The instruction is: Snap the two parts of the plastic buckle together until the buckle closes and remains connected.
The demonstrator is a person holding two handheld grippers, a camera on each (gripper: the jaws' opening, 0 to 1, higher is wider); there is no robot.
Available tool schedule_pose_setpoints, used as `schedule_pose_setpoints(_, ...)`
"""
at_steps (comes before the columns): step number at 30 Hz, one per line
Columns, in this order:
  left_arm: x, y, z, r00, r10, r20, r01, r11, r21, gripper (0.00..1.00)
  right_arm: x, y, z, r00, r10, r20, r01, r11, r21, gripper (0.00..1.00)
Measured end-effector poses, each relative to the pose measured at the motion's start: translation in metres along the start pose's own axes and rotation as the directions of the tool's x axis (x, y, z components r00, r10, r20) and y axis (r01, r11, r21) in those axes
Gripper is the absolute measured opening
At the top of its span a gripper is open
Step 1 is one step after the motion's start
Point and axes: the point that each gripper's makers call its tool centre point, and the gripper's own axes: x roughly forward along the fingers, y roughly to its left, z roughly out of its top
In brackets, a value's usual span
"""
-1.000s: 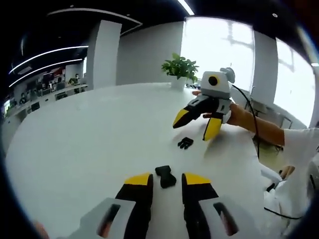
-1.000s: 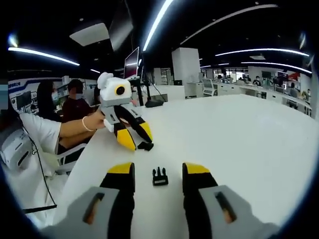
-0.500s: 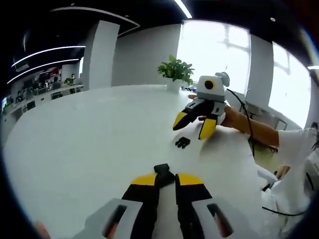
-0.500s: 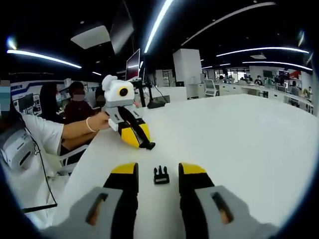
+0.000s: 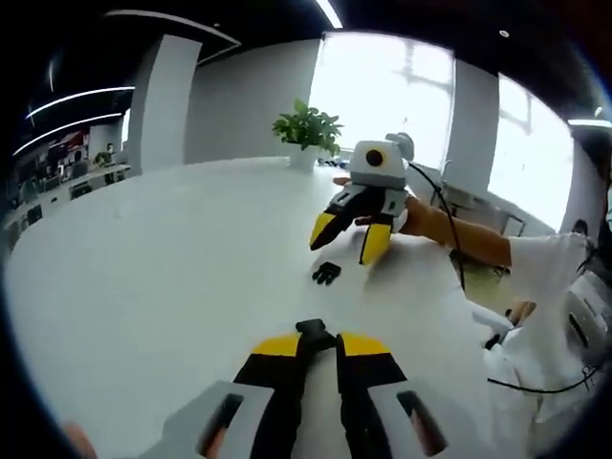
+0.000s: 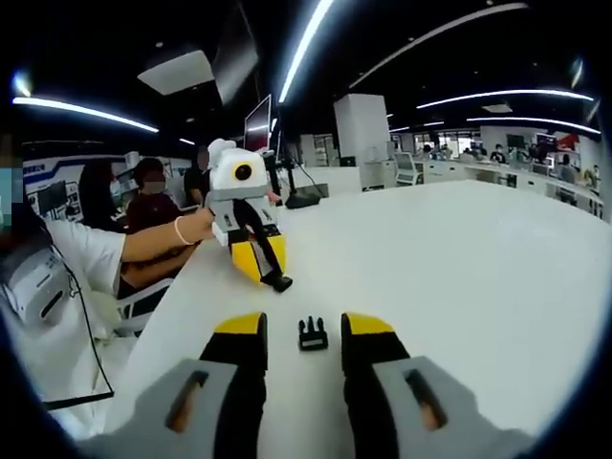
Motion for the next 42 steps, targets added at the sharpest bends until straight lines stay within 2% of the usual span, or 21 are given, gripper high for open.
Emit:
schedule_pose_setpoints(3,0.001,0.004,0.002,0.999,-0.031,-0.02,0.032,0.999,0.007,0.12,-0.002,0.0,-0.001,1.0,0.0,0.002,0.0,1.0,0.001,0.31)
schedule_pose_setpoints(5,0.001,0.0,0.003,0.995,-0.094,-0.02,0.094,0.996,0.001,0.12,-0.003,0.0,-0.001,1.0,-0.001,0.004,0.001,1.0,0.002,0.31)
schedule_pose_setpoints(6,0.001,0.001,0.002,0.995,-0.098,-0.024,0.098,0.995,-0.018,0.12,-0.003,0.0,-0.001,1.0,0.0,0.001,0.0,1.0,0.002,0.31)
schedule_pose_setpoints(10,0.0,0.009,-0.002,0.993,-0.105,-0.058,0.105,0.994,-0.005,0.11,-0.005,0.0,-0.003,1.0,0.001,-0.011,-0.001,1.0,-0.003,0.31)
schedule_pose_setpoints(12,-0.003,0.006,-0.001,0.989,-0.139,-0.055,0.139,0.99,-0.01,0.11,-0.005,0.001,-0.002,1.0,0.003,-0.01,-0.003,1.0,-0.005,0.31)
schedule_pose_setpoints(18,-0.001,0.008,0.0,0.99,-0.109,-0.084,0.111,0.994,0.011,0.11,-0.003,0.006,0.001,1.0,0.014,0.0,-0.014,1.0,-0.006,0.31)
schedule_pose_setpoints(22,0.0,0.007,-0.001,0.994,-0.077,-0.079,0.077,0.997,-0.001,0.19,-0.002,0.01,0.001,1.0,0.022,0.008,-0.022,1.0,-0.002,0.31)
schedule_pose_setpoints(27,0.002,-0.001,0.0,0.999,-0.028,-0.024,0.026,0.998,-0.053,0.31,-0.002,0.015,0.002,1.0,0.024,0.02,-0.024,1.0,-0.001,0.31)
schedule_pose_setpoints(30,0.004,0.003,0.003,0.998,0.063,0.024,-0.06,0.992,-0.111,0.36,-0.002,0.017,0.002,0.999,0.022,0.023,-0.022,1.0,0.0,0.31)
schedule_pose_setpoints(32,0.004,0.005,0.002,0.992,0.118,0.049,-0.112,0.988,-0.106,0.36,-0.003,0.018,0.002,0.999,0.024,0.026,-0.024,1.0,0.0,0.31)
schedule_pose_setpoints(36,0.004,0.005,-0.001,0.981,0.18,0.075,-0.172,0.979,-0.108,0.34,-0.003,0.02,0.003,0.999,0.025,0.034,-0.025,1.0,-0.002,0.31)
schedule_pose_setpoints(37,0.004,0.007,-0.002,0.975,0.209,0.072,-0.201,0.975,-0.099,0.33,-0.003,0.02,0.003,0.999,0.025,0.035,-0.025,1.0,-0.002,0.31)
schedule_pose_setpoints(40,0.005,0.002,-0.002,0.971,0.23,0.064,-0.224,0.971,-0.088,0.32,-0.004,0.022,0.003,0.999,0.024,0.034,-0.024,1.0,-0.003,0.31)
schedule_pose_setpoints(42,0.006,-0.001,-0.003,0.969,0.244,0.045,-0.24,0.968,-0.073,0.27,-0.004,0.022,0.002,0.999,0.02,0.032,-0.02,1.0,-0.007,0.31)
